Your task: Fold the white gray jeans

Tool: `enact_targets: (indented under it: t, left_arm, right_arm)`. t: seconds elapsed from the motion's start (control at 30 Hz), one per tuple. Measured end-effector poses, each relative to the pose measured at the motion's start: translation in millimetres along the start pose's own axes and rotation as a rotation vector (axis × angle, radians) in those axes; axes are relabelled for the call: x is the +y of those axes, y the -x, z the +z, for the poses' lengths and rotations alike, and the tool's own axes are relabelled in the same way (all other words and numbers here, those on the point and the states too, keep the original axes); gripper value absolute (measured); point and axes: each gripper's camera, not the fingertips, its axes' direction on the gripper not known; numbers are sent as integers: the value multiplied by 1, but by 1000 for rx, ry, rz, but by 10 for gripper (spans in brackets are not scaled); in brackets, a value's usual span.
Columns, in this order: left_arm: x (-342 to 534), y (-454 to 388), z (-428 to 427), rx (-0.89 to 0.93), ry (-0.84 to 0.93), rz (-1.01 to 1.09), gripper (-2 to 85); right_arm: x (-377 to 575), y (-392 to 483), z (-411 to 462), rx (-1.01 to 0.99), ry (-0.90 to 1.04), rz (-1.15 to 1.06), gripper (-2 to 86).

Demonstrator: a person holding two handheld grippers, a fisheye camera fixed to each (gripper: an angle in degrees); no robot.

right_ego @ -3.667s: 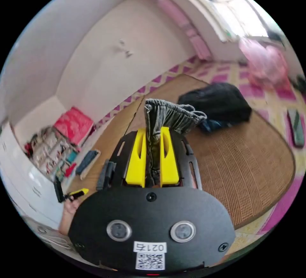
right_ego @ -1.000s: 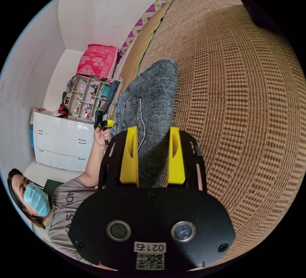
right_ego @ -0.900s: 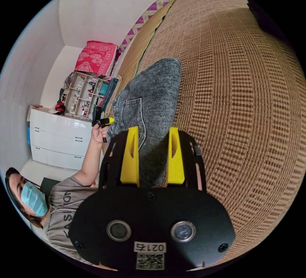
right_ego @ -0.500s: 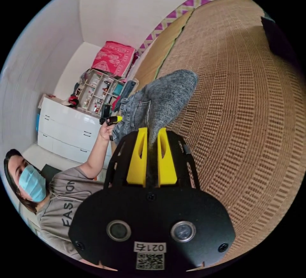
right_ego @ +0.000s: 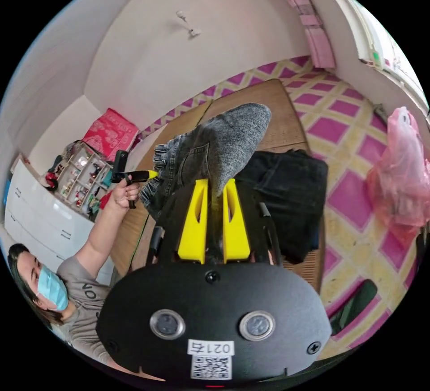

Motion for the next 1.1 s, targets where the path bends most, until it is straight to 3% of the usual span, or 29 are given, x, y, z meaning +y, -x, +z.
enact_targets:
  t: [0.07, 0.2, 0.37, 0.53, 0.63, 0.7, 0.83, 1.1]
  left_arm:
    - [-24, -4, 25, -66, -30, -8, 89]
    - [0, 31, 37, -159, -92, -28, 112]
    - [123, 61, 2, -19, -135, 96, 2]
    - [286, 62, -68, 238, -233, 159, -8]
    - [389, 58, -124, 398, -385, 241, -5]
    - [465, 66, -165, 573, -514, 272, 5]
    - [566, 79, -222, 614, -697, 249, 84]
    - [693, 121, -329, 842, -991, 486, 77]
  right_arm:
    - [-27, -25, -15, 43, -5, 54, 74]
    - [-41, -67, -25, 426, 19, 166, 69]
    - [-37, -6, -7, 450, 80, -139, 21]
    - [-17, 147, 44, 264, 33, -523, -8]
    - [-10, 230, 80, 87, -5, -694, -10]
    - [-13, 277, 105, -65, -4, -763, -10]
    - [-49, 371, 164, -362, 89, -794, -9]
    - [-153, 553, 275, -544, 362, -942, -6]
